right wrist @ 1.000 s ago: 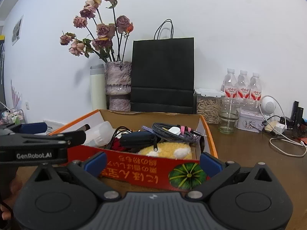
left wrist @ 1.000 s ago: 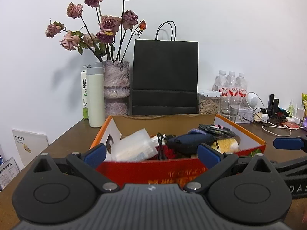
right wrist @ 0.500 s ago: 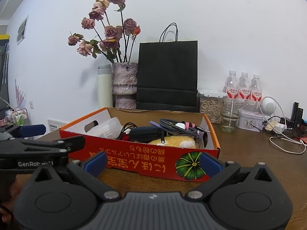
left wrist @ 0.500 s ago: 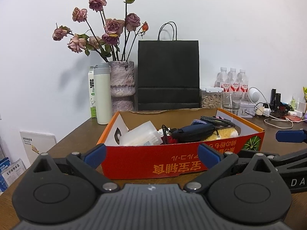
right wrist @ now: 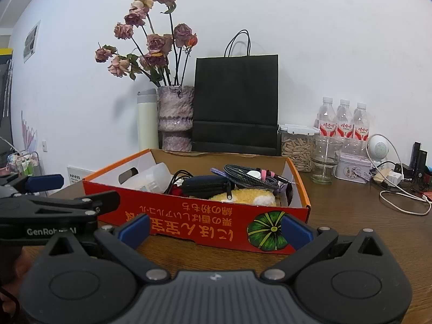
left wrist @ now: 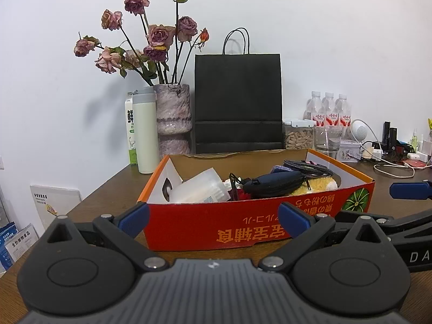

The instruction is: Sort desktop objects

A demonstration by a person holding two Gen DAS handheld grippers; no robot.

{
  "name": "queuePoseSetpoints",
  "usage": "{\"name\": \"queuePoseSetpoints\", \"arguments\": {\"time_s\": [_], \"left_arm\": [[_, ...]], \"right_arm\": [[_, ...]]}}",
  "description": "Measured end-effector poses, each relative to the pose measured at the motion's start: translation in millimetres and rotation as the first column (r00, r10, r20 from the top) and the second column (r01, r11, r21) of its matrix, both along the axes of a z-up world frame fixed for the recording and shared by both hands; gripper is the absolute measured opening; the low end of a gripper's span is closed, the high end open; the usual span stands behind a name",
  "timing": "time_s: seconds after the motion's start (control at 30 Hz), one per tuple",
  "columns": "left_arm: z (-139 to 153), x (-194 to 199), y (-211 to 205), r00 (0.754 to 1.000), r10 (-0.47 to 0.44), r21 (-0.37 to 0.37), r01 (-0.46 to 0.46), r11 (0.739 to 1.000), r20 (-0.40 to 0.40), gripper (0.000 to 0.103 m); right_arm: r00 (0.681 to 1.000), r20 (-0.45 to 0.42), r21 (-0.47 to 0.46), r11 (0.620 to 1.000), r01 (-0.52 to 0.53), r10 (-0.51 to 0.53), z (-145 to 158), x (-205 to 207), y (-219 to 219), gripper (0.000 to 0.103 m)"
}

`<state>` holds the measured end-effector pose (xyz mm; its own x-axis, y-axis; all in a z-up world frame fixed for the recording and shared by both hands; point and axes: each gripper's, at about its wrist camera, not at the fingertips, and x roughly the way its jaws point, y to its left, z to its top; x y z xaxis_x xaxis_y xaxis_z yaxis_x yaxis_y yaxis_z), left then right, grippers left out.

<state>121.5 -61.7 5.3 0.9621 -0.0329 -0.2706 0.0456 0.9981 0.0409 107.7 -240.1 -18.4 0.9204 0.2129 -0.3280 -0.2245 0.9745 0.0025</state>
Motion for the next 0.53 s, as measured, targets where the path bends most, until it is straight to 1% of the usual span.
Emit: {"name": "queuePoseSetpoints", "arguments": {"time_s": [0.37, 0.53], "left_arm": [[-0.2, 0.9, -0.1, 1.000, -0.004, -0.002, 0.004, 1.000, -0.007, 0.103], [0.4, 1.0, -2.6, 1.000, 0.002, 0.019, -0.002, 1.000, -0.002, 0.103]], "right_arm": [[1.000, 0.000, 0.000, 1.000, 0.001, -0.001, -0.3, 0.0, 0.2, 0.103], [1.000, -0.002, -0.002, 1.000, 0.001, -0.001, -1.4, 0.6, 0.9, 0.103]]}}
